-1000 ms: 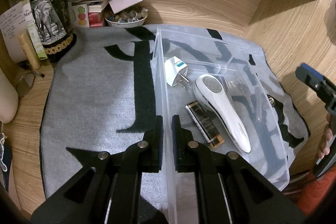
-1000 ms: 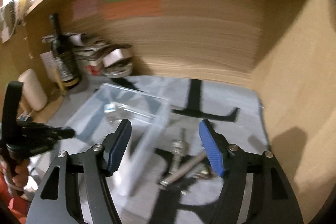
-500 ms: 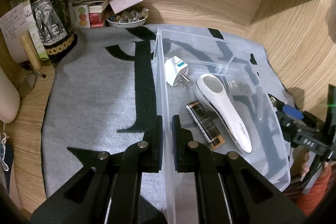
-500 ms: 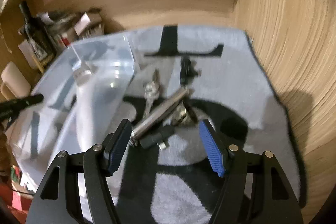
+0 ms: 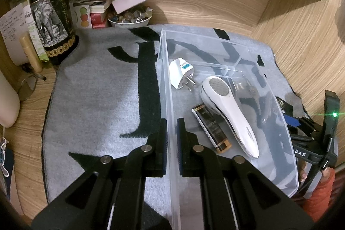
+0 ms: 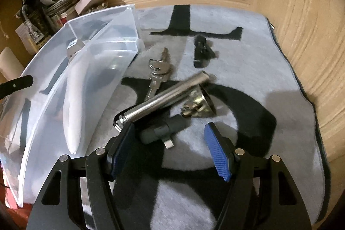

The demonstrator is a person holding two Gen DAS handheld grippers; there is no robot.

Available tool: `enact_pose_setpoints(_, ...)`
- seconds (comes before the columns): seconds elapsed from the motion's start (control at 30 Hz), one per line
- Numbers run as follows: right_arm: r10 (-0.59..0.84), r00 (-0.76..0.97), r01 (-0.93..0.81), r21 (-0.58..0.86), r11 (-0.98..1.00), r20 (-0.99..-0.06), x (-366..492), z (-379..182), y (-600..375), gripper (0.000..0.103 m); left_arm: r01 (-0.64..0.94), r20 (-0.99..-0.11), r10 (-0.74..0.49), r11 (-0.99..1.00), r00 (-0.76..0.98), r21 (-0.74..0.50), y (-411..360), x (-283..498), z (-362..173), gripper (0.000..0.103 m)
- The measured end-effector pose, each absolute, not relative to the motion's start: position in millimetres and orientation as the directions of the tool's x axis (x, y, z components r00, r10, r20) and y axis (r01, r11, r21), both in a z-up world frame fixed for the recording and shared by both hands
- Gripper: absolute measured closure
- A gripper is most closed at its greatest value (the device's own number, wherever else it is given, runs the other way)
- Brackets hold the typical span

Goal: Organize rigid objects
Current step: 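Grasp the black connector beside the metal rod with the right gripper, then carry the black connector over the clear box and open the right gripper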

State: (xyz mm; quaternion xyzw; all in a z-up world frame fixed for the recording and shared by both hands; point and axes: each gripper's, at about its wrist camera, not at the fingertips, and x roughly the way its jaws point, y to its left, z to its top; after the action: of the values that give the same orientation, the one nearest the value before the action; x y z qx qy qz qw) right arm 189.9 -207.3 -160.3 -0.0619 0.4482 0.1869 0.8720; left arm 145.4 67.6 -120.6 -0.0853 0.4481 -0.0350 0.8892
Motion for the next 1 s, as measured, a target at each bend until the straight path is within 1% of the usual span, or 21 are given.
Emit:
enact_pose_setpoints(0.2,0.256,0.545,-0.409,0.013,0.912,-0.799,186.9,-162.0,-198.2,0.061,-0.013,-0.79,-0.143,0.982,0.596,-0.188,68.3,145.7,-121.1,0.096)
enact_pose_setpoints(0.47,0.299,0.534,-0.386,0.087,0.919,-0.791,188.3,-154.0,-207.6,0.062,-0.011,-0.79,-0.145,0.982,0.596,-0.189,68.9,146.1,-121.5,0.096)
enact_pose_setpoints(0.53,0.303,0.542,-0.388,0.086,0.917,-0.784,188.5,-148.4,-205.6,0.062,-0.012,-0.79,-0.146,0.982,0.596,-0.19,68.9,146.2,-121.7,0.096)
enact_pose_setpoints(0.77,0.353,0.614,-0.428,0.077,0.9,-0.706,180.0,-109.2,-195.5,0.062,-0.012,-0.789,-0.145,0.982,0.597,-0.189,68.3,146.8,-122.1,0.096)
enact_pose_setpoints(1.0,0.46,0.629,-0.522,0.097,0.847,-0.627,173.8,-74.0,-168.3,0.062,-0.011,-0.789,-0.147,0.981,0.596,-0.192,68.4,147.4,-122.1,0.096)
